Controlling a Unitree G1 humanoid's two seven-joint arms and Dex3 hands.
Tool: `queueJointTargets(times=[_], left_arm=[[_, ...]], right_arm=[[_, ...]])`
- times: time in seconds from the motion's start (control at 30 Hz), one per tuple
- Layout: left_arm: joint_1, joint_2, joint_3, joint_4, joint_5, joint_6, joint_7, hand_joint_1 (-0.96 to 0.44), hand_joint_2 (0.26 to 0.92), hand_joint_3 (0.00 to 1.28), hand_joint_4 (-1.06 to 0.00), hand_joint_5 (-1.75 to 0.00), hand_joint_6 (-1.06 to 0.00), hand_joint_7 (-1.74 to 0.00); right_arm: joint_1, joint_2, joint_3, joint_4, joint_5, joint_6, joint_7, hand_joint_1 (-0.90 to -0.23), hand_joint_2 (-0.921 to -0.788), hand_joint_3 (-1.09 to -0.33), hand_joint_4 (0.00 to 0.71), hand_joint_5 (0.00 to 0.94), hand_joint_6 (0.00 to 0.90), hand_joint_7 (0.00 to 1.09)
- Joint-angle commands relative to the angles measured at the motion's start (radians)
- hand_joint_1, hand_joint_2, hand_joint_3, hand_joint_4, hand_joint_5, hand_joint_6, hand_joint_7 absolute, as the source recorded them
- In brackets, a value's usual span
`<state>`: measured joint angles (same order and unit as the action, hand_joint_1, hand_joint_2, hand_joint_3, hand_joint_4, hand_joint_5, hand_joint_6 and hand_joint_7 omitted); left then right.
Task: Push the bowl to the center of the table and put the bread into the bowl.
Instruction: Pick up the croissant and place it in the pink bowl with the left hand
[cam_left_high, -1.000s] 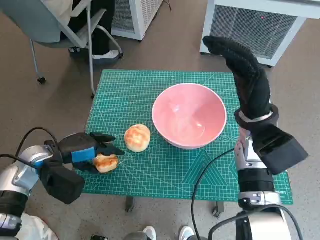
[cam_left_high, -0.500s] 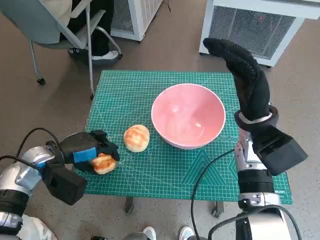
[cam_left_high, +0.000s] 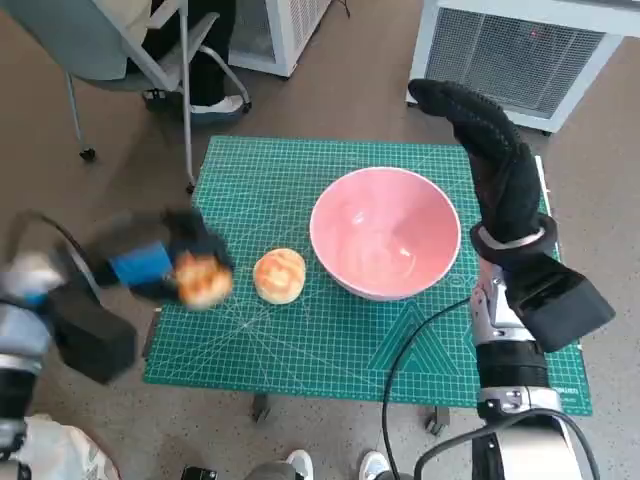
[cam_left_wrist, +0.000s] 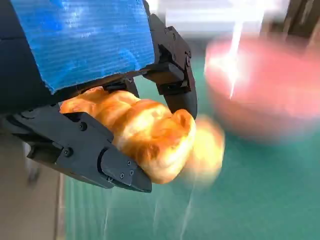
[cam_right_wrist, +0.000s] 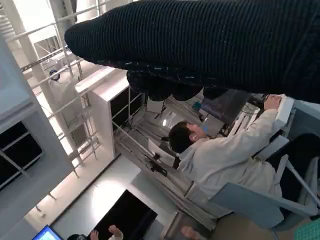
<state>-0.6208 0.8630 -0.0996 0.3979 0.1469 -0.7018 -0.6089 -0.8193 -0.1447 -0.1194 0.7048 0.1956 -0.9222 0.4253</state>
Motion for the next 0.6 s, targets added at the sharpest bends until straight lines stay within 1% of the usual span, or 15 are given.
queueJointTargets(times=[0.03,0.13,0.17,0.23,0.27,0.33,0.4,0.47,0.5,0.6], left_arm=[[-0.016,-0.001,0.024,-0.050,-0.026,0.037,-0.019,0.00,0.916,0.03,-0.67,-1.17,-0.75,-1.05],[-0.013,-0.004,0.029,-0.059,-0.026,0.047,-0.024,0.00,0.915,0.02,-0.67,-1.16,-0.76,-1.05],[-0.108,-0.063,0.016,-0.060,-0.002,0.071,0.017,0.00,0.915,0.02,-0.67,-1.16,-0.76,-1.05],[-0.247,-0.154,-0.006,-0.043,0.031,0.092,0.071,0.00,0.872,0.01,-0.77,-1.04,-0.88,-0.91],[-0.314,-0.200,-0.024,-0.002,0.041,0.079,0.081,0.00,0.867,0.01,-0.79,-1.03,-0.90,-0.89],[-0.389,-0.254,-0.049,0.077,0.050,0.045,0.076,0.00,0.862,0.01,-0.79,-1.03,-0.91,-0.88],[-0.443,-0.292,-0.070,0.142,0.060,0.020,0.066,0.00,0.868,0.01,-0.78,-1.04,-0.89,-0.91],[-0.490,-0.326,-0.091,0.205,0.079,-0.001,0.063,0.00,0.882,0.02,-0.75,-1.07,-0.85,-0.96],[-0.511,-0.341,-0.100,0.234,0.089,-0.011,0.064,0.00,0.895,0.02,-0.72,-1.10,-0.81,-1.00],[-0.581,-0.386,-0.142,0.318,0.161,-0.040,0.100,0.00,0.912,0.03,-0.69,-1.14,-0.75,-1.06]], right_arm=[[0.013,-0.008,-0.006,0.001,0.008,0.012,-0.004,-0.592,-0.921,-0.728,0.327,0.006,0.074,0.64],[0.013,-0.008,-0.006,0.001,0.008,0.012,-0.004,-0.592,-0.921,-0.728,0.328,0.006,0.074,0.64],[0.008,-0.009,-0.009,0.006,0.013,0.009,0.000,-0.592,-0.921,-0.728,0.328,0.006,0.074,0.64],[0.001,-0.011,-0.013,0.013,0.021,0.004,0.004,-0.587,-0.921,-0.728,0.330,0.007,0.073,0.64],[-0.002,-0.010,-0.014,0.016,0.024,0.002,0.006,-0.587,-0.921,-0.728,0.330,0.007,0.073,0.64],[-0.005,-0.007,-0.015,0.019,0.028,0.001,0.009,-0.586,-0.921,-0.728,0.331,0.007,0.073,0.64],[-0.006,-0.005,-0.016,0.020,0.031,0.001,0.011,-0.585,-0.921,-0.727,0.332,0.008,0.073,0.64],[-0.005,-0.002,-0.017,0.018,0.033,0.000,0.012,-0.585,-0.921,-0.727,0.334,0.008,0.073,0.63],[-0.004,0.000,-0.017,0.016,0.034,0.000,0.013,-0.586,-0.921,-0.727,0.334,0.008,0.074,0.63],[0.002,0.002,-0.016,0.005,0.033,-0.002,0.011,-0.588,-0.921,-0.727,0.335,0.008,0.074,0.63]])
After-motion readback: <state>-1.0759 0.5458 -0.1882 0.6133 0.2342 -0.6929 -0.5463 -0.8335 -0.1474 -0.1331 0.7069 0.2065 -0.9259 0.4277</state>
